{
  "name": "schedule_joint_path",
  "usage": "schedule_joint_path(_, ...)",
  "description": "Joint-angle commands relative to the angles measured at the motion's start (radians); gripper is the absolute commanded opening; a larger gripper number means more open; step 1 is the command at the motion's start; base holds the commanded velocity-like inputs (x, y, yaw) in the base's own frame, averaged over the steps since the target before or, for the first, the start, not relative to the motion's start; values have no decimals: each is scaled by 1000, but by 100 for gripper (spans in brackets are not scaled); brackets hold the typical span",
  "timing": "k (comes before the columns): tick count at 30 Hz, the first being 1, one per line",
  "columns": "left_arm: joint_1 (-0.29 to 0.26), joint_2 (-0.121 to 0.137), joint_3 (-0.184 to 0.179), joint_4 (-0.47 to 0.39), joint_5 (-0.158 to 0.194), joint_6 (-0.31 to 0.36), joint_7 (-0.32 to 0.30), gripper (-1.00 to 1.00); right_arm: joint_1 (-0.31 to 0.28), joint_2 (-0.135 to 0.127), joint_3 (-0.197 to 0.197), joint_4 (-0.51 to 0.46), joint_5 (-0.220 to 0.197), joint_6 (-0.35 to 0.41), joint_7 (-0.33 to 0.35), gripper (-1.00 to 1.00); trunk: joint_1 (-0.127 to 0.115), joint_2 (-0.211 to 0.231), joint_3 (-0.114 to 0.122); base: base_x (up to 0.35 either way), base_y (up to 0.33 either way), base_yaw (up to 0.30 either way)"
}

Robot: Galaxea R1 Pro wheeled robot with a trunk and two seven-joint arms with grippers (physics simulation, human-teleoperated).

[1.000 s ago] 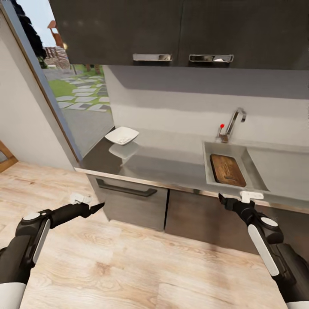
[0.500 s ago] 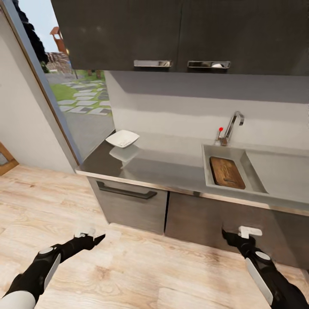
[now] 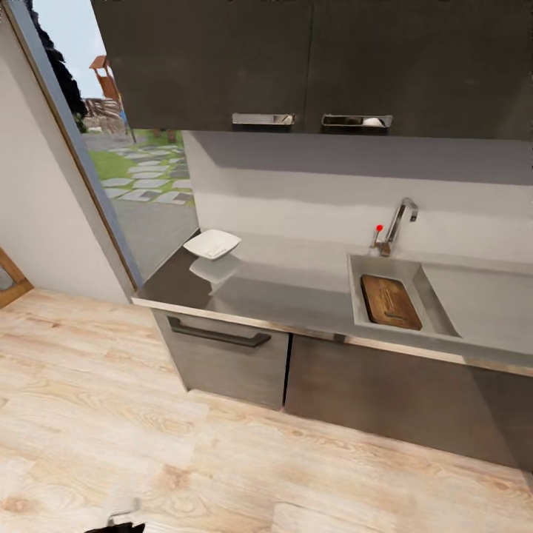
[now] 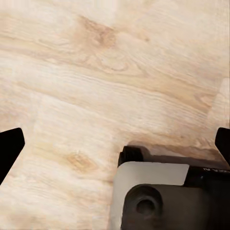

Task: In the kitchen, take the Vidalia onion out of the sink, dice it on the chopping board with the paring knife, put the diced onion into the bowl on the countertop, then place both the paring knife and the chopping board into the sink.

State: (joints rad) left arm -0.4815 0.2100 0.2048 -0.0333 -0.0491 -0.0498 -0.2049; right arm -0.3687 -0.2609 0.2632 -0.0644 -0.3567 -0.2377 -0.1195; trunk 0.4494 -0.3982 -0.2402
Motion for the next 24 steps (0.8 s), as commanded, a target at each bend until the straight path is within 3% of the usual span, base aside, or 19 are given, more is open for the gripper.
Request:
schedule_joint_path(1, 7, 0, 8, 5, -5, 6, 11, 100, -1, 0, 11, 25, -7, -8, -3, 100, 1, -2, 0, 0, 0, 0)
schedule_joint_path(2, 27, 0, 8, 11, -5, 55, 50, 100, -1, 1, 12, 77, -7, -20, -3, 100, 1, -2, 1, 0, 0, 0)
schedule_joint_path(3, 86, -1, 7, 16, -5, 197, 125, 100, 20, 6, 13, 123, -7, -30, -3, 100, 1, -2, 3, 0, 0, 0)
schedule_joint_path(6, 145, -5, 6, 17, -6, 248, 162, 100, 74, 36, 13, 134, -7, -30, -5, 100, 1, -2, 7, 0, 0, 0)
schedule_joint_path(9, 201, -17, 6, 18, -6, 267, 175, 100, 130, 70, 13, 138, -7, -25, -12, 100, 1, -2, 11, 0, 0, 0)
schedule_joint_path(12, 263, -46, 5, 18, -6, 274, 181, 100, 190, 93, 13, 140, -7, -20, -24, 100, 1, -2, 14, 0, 0, 0)
schedule_joint_path(13, 290, -64, 4, 18, -6, 276, 183, 100, 233, 106, 13, 141, -7, -12, -37, 100, 1, -2, 15, 0, 0, 0)
schedule_joint_path(16, 311, -79, 4, 18, -6, 280, 186, 100, 307, 135, 13, 141, -7, 29, -53, 100, 1, -2, 19, 0, 0, 0)
schedule_joint_path(17, 335, -83, 4, 19, -5, 282, 188, 100, 378, 167, 13, 141, -7, 73, -60, 100, 1, -2, 20, 0, 0, 0)
schedule_joint_path(21, 383, -92, 4, 19, -5, 283, 205, 100, 409, 180, 14, 141, -7, 89, -62, 100, 1, -2, 24, 0, 0, 0)
schedule_joint_path(24, 401, -97, 5, 12, -6, 274, 308, 100, 418, 181, 15, 139, -7, 92, -63, 100, 1, -2, 28, 0, 0, 0)
